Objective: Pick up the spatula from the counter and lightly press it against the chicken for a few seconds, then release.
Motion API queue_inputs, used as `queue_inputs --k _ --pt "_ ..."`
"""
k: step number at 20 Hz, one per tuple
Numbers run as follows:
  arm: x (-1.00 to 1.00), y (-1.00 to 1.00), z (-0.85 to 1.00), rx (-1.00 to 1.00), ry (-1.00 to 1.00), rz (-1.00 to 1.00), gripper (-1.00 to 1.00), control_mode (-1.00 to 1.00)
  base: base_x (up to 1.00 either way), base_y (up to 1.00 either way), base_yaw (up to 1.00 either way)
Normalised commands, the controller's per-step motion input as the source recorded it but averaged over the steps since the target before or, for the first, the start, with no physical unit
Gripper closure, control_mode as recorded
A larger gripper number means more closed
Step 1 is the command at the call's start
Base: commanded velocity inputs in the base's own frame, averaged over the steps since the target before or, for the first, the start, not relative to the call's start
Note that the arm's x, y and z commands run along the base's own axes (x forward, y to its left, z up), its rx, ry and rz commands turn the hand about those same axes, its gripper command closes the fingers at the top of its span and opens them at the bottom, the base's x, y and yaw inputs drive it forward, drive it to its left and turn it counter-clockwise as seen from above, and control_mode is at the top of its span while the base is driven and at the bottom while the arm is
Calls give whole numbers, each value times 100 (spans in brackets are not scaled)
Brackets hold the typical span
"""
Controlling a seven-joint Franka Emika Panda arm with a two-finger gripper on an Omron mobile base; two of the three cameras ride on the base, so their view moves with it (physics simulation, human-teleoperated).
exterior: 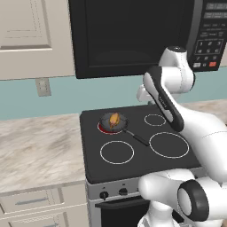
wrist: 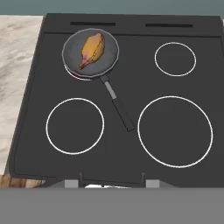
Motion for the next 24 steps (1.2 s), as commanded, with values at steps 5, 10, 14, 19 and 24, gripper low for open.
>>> queue_inputs --k 5,10,14,19,24 --pt "-19 0 0 0 -4 0 -100 -100 0 0 0" --pt "-41 -5 0 0 -13 -2 -100 -100 0 0 0" --pt "-41 -11 0 0 -15 0 -100 -100 0 0 0" --pt "-51 -28 0 0 -8 0 -100 -100 0 0 0" --pt "-47 -39 -1 0 -1 0 -100 -100 0 0 0"
